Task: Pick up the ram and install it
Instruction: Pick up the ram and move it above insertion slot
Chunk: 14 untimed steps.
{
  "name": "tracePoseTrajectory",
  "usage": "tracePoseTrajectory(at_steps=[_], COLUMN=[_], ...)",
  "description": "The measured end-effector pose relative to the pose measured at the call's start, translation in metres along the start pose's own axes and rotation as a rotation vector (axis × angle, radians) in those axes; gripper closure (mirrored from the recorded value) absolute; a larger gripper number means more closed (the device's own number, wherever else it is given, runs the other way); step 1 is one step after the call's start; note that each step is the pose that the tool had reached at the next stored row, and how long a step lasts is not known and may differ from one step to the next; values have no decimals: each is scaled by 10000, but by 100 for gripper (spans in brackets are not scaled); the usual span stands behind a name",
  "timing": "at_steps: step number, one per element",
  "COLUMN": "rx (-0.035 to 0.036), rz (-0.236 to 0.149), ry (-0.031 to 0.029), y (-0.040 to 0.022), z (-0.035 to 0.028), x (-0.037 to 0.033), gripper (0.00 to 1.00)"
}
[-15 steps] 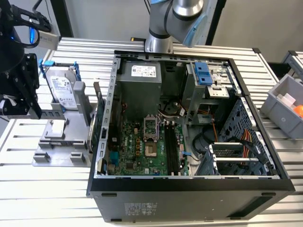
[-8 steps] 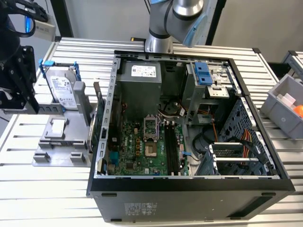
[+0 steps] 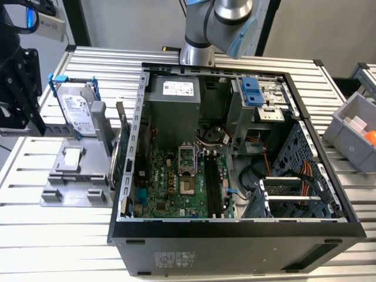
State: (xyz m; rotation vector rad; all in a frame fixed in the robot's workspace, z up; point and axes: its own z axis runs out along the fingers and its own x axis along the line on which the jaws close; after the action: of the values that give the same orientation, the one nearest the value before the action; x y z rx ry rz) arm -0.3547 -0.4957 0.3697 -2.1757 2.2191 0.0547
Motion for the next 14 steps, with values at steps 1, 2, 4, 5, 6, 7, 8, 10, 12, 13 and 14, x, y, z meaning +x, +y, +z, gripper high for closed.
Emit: tracePoseTrajectory(at_steps=[1,2,4,5,6,7,8,10,12,13,14], rx=[-1,-1,-1,-2,-1,0,-1,-1,0,0,0], rz=[0,0,-2,-1,0,-1,0,0,0,0,-1], ry=[0,1,2,2,0,0,0,0,0,0,0], y=[0,0,-7,-15,-26,-43,-59,-93,-130,-148,-167], z=[-17,-33,-86,-86,-85,-84,-85,-85,-85,-85,-85], x=[-1,-2,-4,-5,-5,-5,-5,-6,-7,-7,-7], gripper=[100,100,100,100,100,100,100,100,100,100,100])
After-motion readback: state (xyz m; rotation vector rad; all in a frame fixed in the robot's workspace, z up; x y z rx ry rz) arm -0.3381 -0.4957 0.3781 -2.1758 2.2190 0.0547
